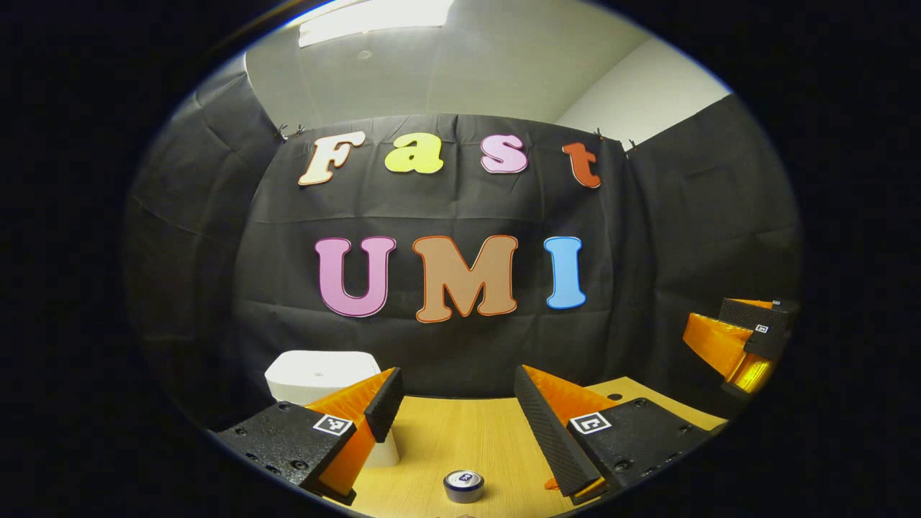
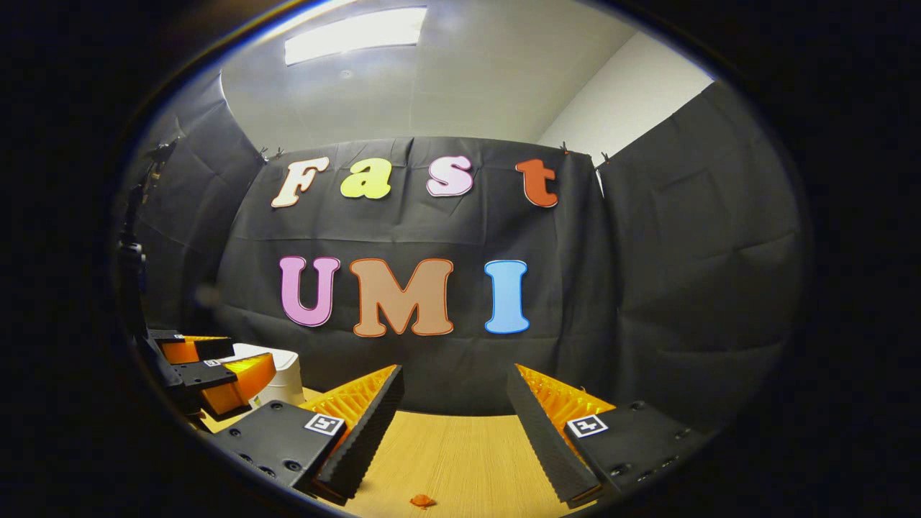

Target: Press the lid of the desktop garbage bin to open it, pick up the crumpled paper on the desktop and throw it into the bin, then pick up the pop can on the desktop and drop it into the bin, and finally close the garbage bin lid.

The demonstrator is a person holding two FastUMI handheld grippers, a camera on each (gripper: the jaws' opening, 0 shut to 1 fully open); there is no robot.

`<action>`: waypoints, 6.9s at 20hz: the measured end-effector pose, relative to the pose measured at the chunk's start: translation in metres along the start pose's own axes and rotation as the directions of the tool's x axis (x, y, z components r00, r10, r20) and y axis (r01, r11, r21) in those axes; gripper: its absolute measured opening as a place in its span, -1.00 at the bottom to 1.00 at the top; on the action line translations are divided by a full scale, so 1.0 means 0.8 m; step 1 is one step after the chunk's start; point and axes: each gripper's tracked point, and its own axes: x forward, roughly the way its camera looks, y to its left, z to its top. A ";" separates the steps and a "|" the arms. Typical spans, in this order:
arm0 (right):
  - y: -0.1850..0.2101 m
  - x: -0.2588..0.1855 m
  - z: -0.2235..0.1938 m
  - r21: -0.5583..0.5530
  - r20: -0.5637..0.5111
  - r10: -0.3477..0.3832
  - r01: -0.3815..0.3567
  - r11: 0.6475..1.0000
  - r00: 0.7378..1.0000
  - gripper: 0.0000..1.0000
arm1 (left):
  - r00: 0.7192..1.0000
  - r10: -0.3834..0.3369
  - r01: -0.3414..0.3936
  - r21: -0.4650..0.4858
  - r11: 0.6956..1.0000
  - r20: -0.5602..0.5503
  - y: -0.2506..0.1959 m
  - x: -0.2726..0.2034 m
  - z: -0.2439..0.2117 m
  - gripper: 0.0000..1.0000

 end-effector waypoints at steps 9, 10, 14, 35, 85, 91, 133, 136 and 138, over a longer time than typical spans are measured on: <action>0.016 0.004 -0.005 -0.003 -0.019 0.009 -0.010 1.000 1.000 0.92 | 1.000 0.011 -0.011 -0.005 1.000 -0.014 0.015 0.000 -0.008 0.87; 0.017 0.005 -0.006 -0.004 -0.020 0.010 -0.010 1.000 1.000 0.92 | 1.000 0.012 -0.012 -0.005 1.000 -0.014 0.016 0.000 -0.008 0.87; 0.024 0.007 -0.008 -0.006 -0.028 0.016 -0.016 1.000 0.999 0.92 | 1.000 0.006 -0.006 -0.003 1.000 -0.016 0.022 0.003 -0.011 0.85; 0.038 0.016 -0.018 -0.019 -0.044 0.002 -0.003 1.000 0.999 0.92 | 0.982 0.168 -0.180 0.149 0.972 0.086 0.147 0.070 0.032 -1.00; 0.018 0.043 -0.129 0.029 -0.204 0.133 -0.129 0.991 0.970 0.93 | 0.976 0.216 -0.217 0.032 0.976 0.039 0.137 0.011 0.007 0.94; 0.038 0.054 -0.220 -0.019 -0.341 0.146 -0.162 0.987 0.929 0.90 | 0.981 0.193 -0.193 0.016 0.981 0.007 0.118 -0.022 -0.010 0.88; 0.119 0.081 -0.347 0.080 -0.585 0.314 -0.332 0.940 0.748 -0.51 | 0.977 0.181 -0.175 0.059 0.983 -0.109 0.121 -0.051 -0.055 0.89; 0.146 0.099 -0.264 0.116 -0.482 0.372 -0.363 0.924 0.793 -0.51 | 0.982 0.155 -0.151 0.047 0.987 -0.106 0.114 -0.044 -0.055 0.89; 0.167 0.108 -0.211 0.109 -0.415 0.412 -0.405 0.908 0.812 -0.51 | 0.985 0.140 -0.136 0.039 0.990 -0.102 0.111 -0.042 -0.054 0.89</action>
